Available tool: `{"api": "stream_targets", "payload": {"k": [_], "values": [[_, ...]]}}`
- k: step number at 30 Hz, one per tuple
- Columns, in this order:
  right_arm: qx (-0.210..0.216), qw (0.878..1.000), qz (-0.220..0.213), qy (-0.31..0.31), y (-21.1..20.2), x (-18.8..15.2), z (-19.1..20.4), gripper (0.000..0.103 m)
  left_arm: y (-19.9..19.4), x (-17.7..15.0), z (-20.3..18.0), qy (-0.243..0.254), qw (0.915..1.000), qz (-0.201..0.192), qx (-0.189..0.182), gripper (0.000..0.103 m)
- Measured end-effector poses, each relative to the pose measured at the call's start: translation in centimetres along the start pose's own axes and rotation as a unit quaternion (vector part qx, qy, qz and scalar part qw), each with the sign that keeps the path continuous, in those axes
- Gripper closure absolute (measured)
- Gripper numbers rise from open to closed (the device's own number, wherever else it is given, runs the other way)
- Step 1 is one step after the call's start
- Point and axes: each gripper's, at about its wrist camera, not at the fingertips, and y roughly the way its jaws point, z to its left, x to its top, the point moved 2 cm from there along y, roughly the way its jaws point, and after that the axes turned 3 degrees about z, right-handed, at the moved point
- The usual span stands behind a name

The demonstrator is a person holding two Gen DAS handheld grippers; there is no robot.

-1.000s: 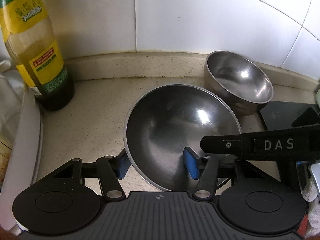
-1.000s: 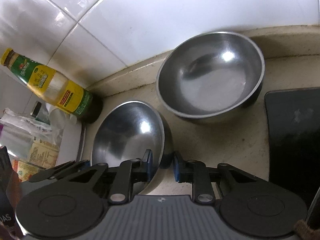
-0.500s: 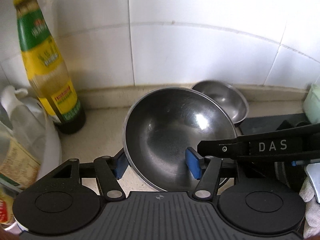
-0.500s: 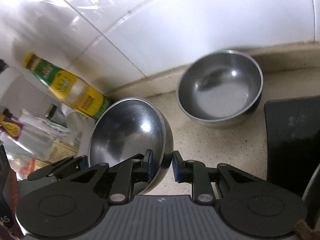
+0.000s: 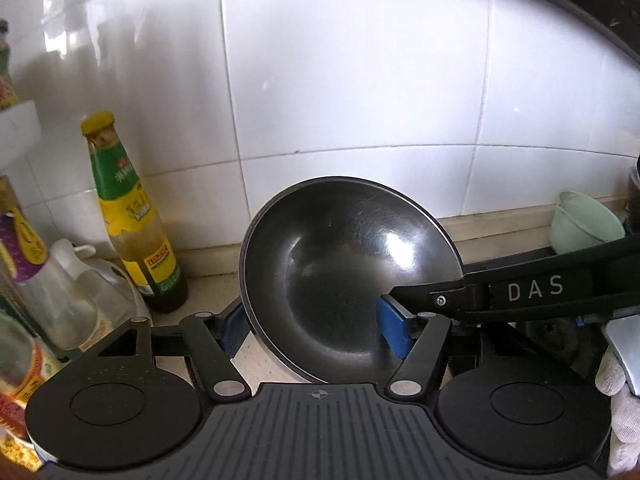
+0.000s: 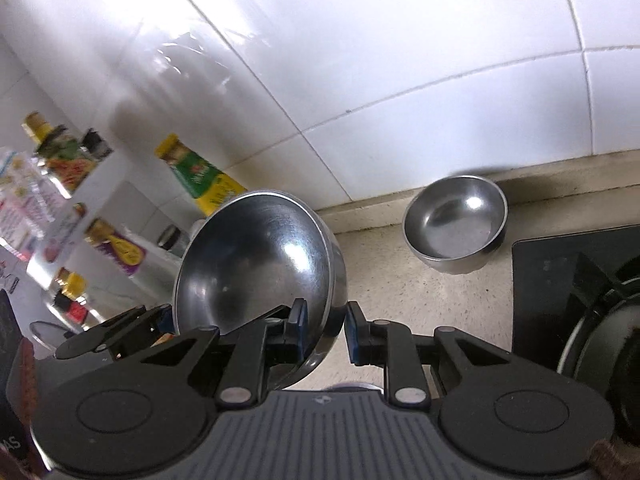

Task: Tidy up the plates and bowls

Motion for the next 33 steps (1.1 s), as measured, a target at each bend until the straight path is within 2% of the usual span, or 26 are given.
{"api": "stream_targets", "payload": {"k": [7, 15, 23, 33], "values": [[0.008, 1.000, 0.000, -0.009, -3.1, -2.2, 0.6, 0.083, -2.6, -2.1, -1.0, 0.002, 1.0000, -0.006, -0.001, 0.030], [0.007, 0.999, 0.035, -0.012, -3.7, -5.2, -0.1, 0.083, -4.1, -5.2, -2.3, 0.000, 1.0000, 0.007, -0.002, 0.027], [0.006, 0.998, 0.066, -0.009, -2.8, -7.3, -0.9, 0.083, -3.4, -6.9, -2.4, -0.013, 0.9993, 0.036, -0.004, 0.027], [-0.001, 0.996, 0.089, -0.006, -1.2, -7.8, -1.5, 0.083, -1.9, -7.5, -1.8, -0.024, 0.9980, 0.058, -0.006, 0.027]]}}
